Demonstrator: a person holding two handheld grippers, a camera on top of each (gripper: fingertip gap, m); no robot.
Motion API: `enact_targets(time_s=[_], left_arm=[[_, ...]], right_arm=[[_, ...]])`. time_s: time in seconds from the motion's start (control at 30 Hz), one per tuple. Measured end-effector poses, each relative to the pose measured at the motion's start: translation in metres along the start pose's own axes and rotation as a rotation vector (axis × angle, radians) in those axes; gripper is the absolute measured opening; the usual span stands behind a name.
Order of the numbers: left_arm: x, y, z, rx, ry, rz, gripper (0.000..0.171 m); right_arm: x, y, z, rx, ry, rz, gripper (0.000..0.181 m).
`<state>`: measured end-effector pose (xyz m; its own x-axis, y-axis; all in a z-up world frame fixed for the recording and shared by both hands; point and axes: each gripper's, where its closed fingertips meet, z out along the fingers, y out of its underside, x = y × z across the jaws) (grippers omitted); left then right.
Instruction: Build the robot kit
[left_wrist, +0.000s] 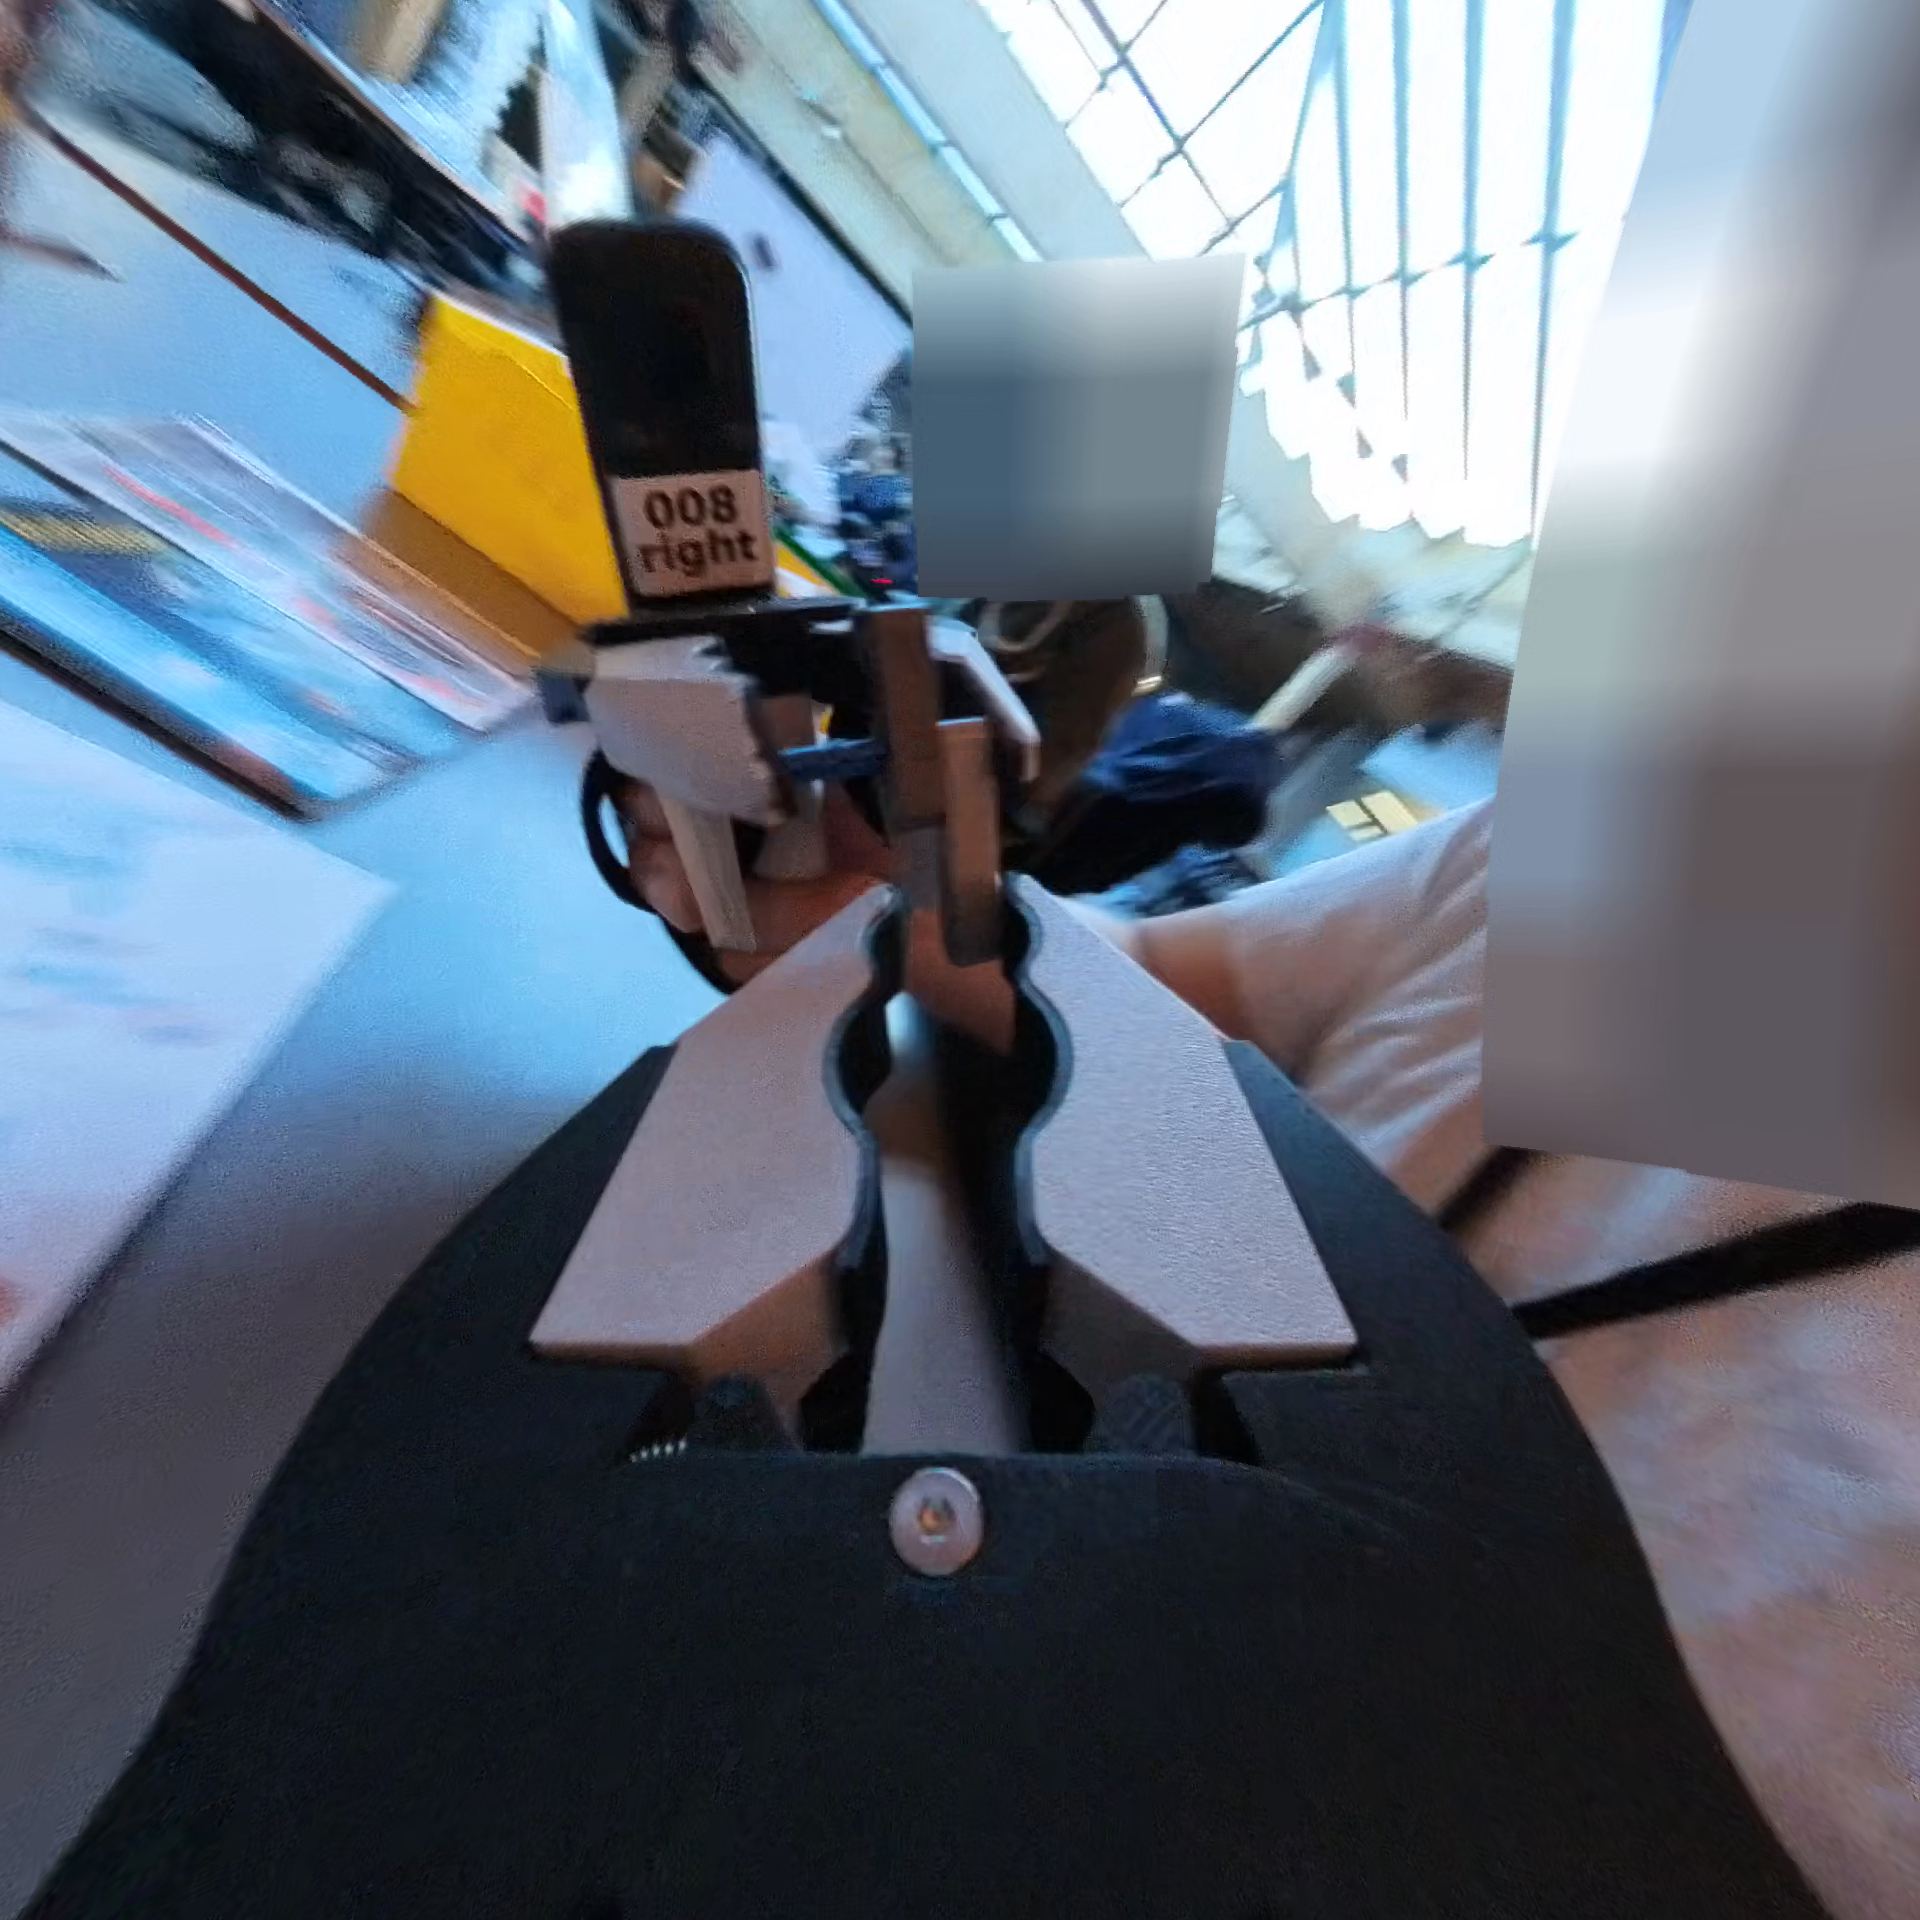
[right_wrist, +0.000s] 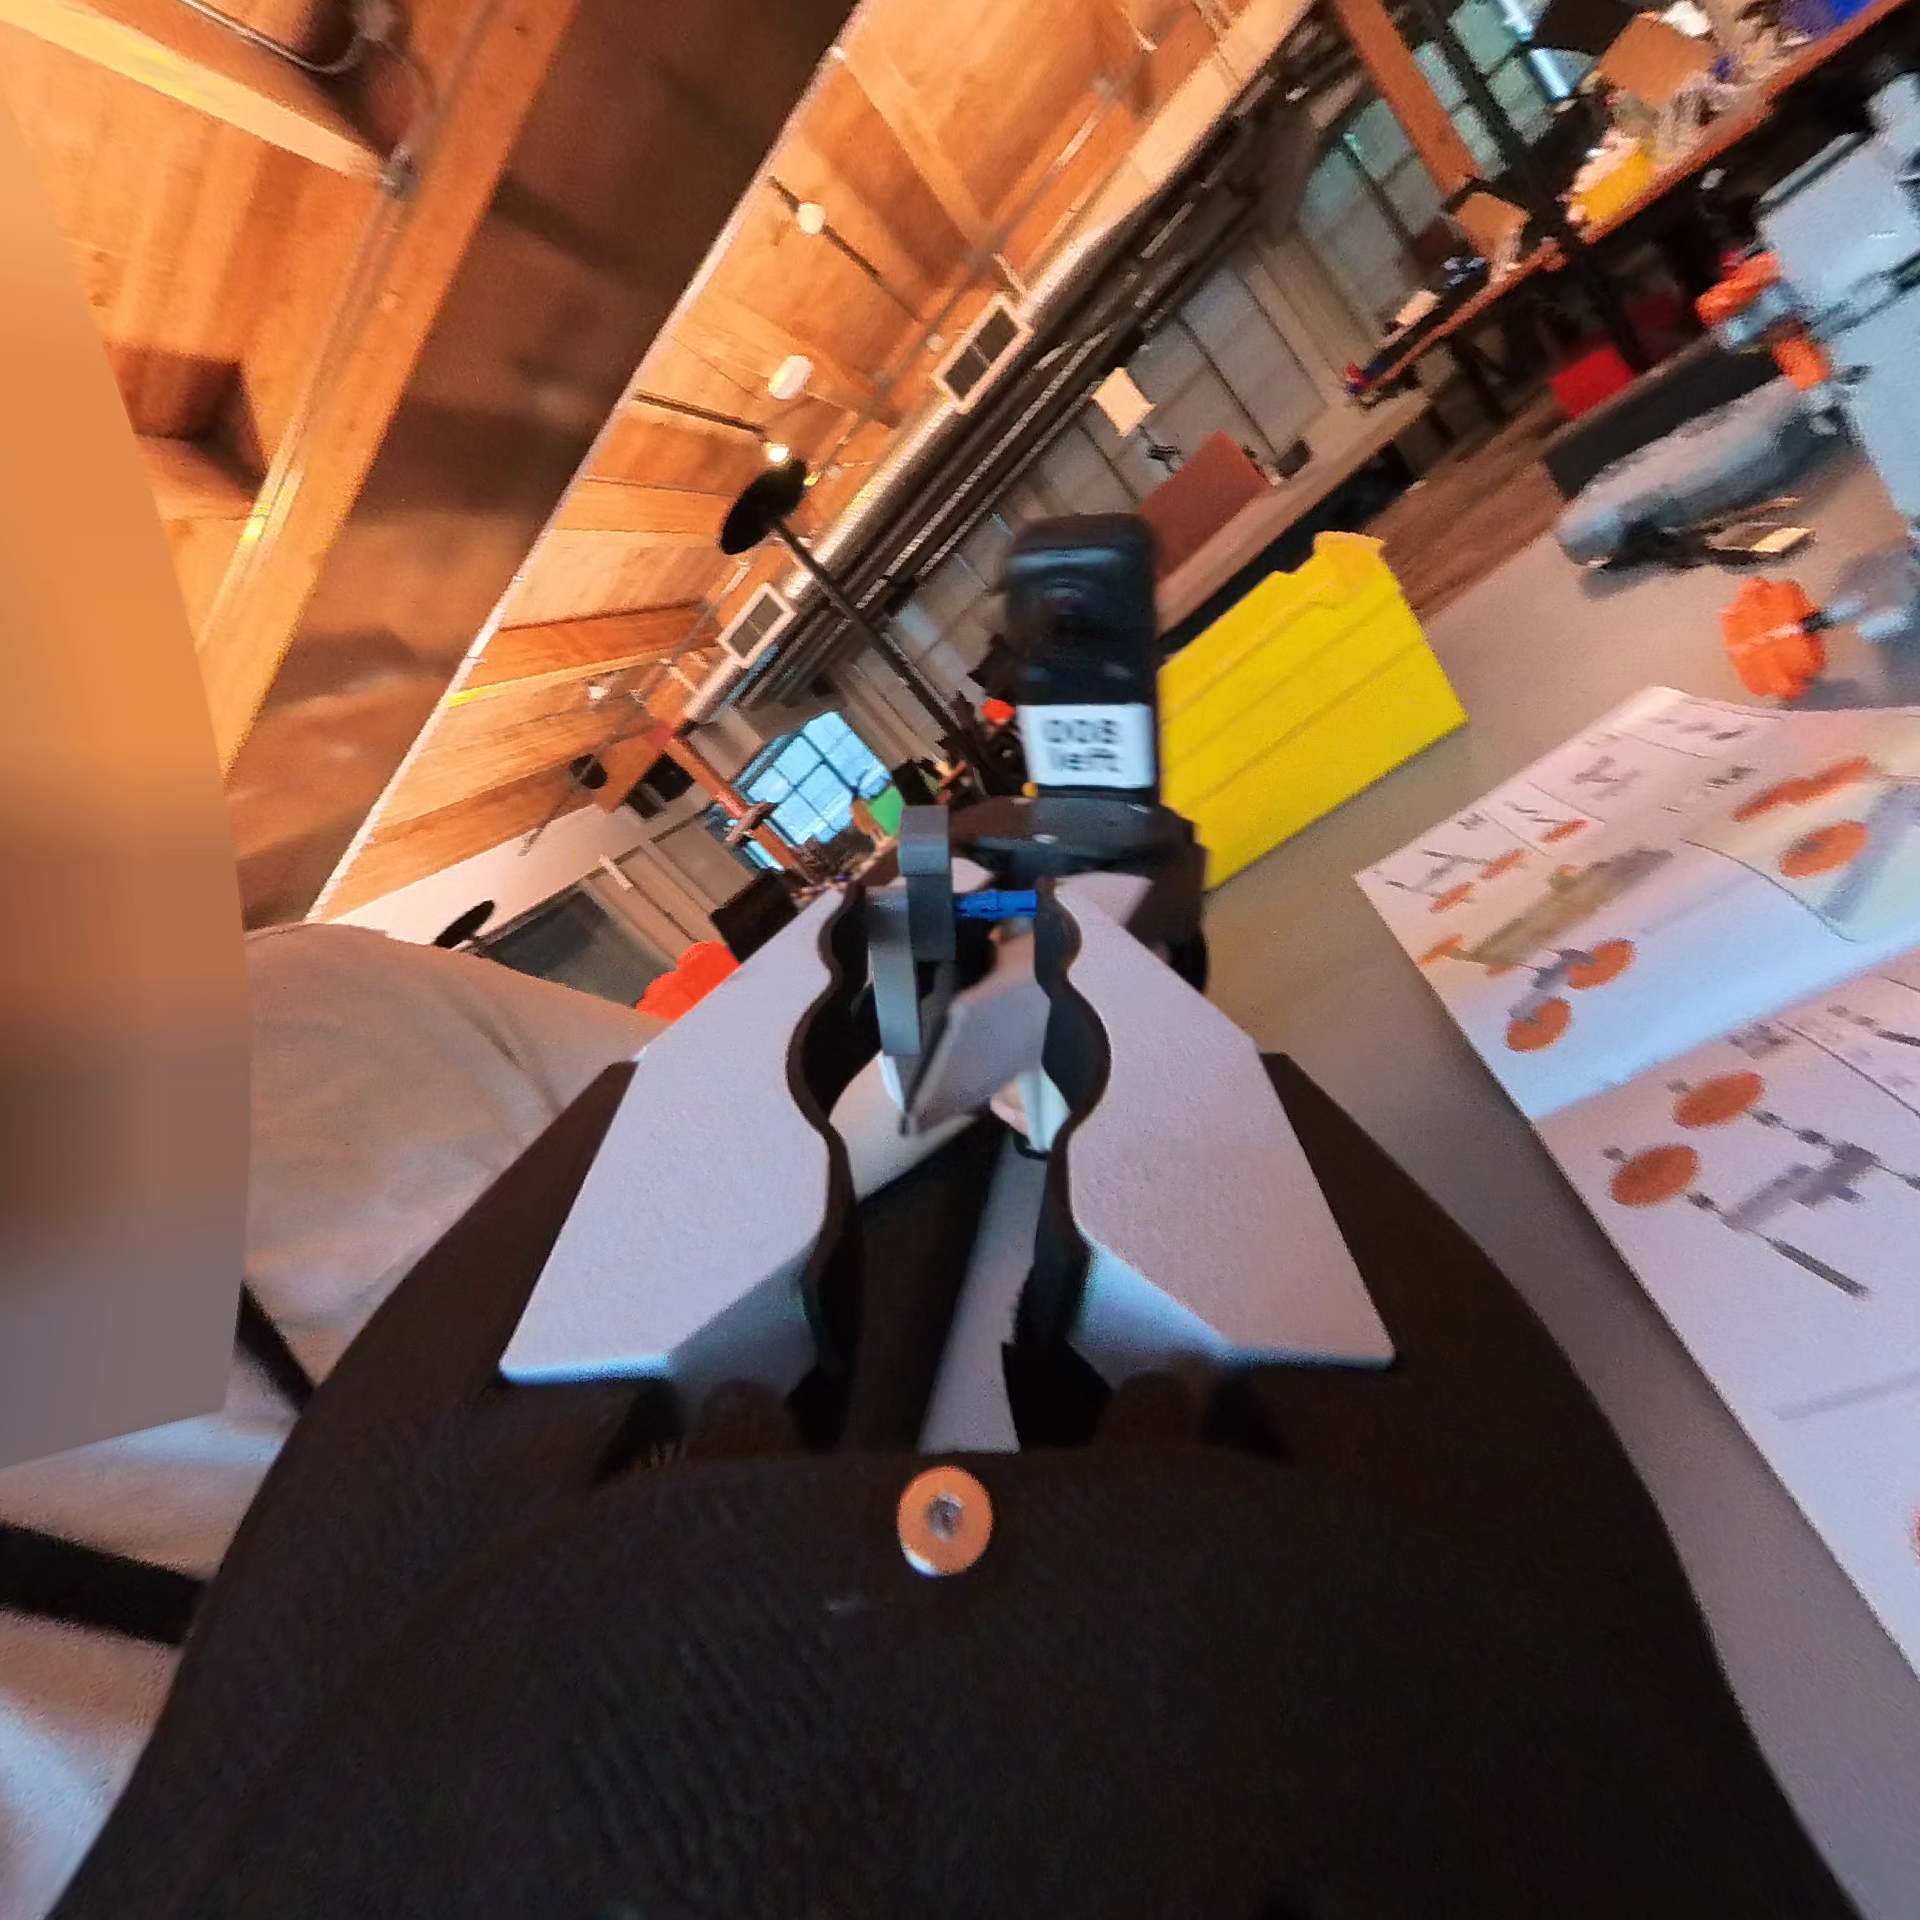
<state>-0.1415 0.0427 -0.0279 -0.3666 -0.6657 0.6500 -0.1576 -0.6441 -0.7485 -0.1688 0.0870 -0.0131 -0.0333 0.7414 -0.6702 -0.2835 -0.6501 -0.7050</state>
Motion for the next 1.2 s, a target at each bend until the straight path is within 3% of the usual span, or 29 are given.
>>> enact_targets(time_s=[0.03,0.13,0.27,0.3,0.37,0.4,0.5,0.6,0.67,0.73,1.1,1.2], left_arm=[[-0.003,0.0,-0.001,-0.008,-0.054,0.071,0.007],[-0.023,0.005,-0.006,-0.072,-0.215,0.152,0.011],[-0.031,0.006,-0.007,-0.082,-0.274,0.162,0.005],[-0.03,0.003,-0.007,-0.059,-0.266,0.154,0.004],[-0.024,-0.005,-0.007,0.002,-0.221,0.108,0.004],[-0.026,-0.006,-0.009,0.017,-0.225,0.091,0.004],[-0.028,-0.009,-0.011,0.033,-0.238,0.085,0.004],[-0.03,-0.008,-0.011,0.027,-0.246,0.093,0.004],[-0.03,-0.006,-0.01,0.011,-0.252,0.105,0.005],[-0.03,-0.002,-0.008,-0.012,-0.256,0.124,0.005],[-0.016,0.002,-0.001,-0.072,-0.235,0.294,0.005],[-0.012,0.003,0.001,-0.076,-0.231,0.328,0.005]], right_arm=[[0.004,0.0,-0.002,-0.004,0.019,-0.004,0.03],[0.016,0.003,-0.007,-0.037,0.092,-0.028,0.03],[0.023,0.002,-0.007,-0.037,0.138,-0.057,0.031],[0.018,-0.003,-0.008,-0.006,0.114,-0.079,0.031],[0.008,-0.022,-0.015,0.114,0.047,-0.032,0.056],[0.009,-0.028,-0.02,0.141,0.042,0.001,0.057],[0.025,-0.022,-0.025,0.104,0.141,-0.027,0.06],[0.021,-0.012,-0.014,0.04,0.148,-0.088,0.069],[0.018,-0.006,-0.008,0.001,0.162,-0.16,0.06],[0.021,-0.002,-0.007,-0.032,0.21,-0.23,0.032],[-0.002,-0.002,-0.006,-0.022,0.086,-0.268,0.031],[-0.007,0.001,-0.005,-0.052,0.087,-0.353,0.033]])
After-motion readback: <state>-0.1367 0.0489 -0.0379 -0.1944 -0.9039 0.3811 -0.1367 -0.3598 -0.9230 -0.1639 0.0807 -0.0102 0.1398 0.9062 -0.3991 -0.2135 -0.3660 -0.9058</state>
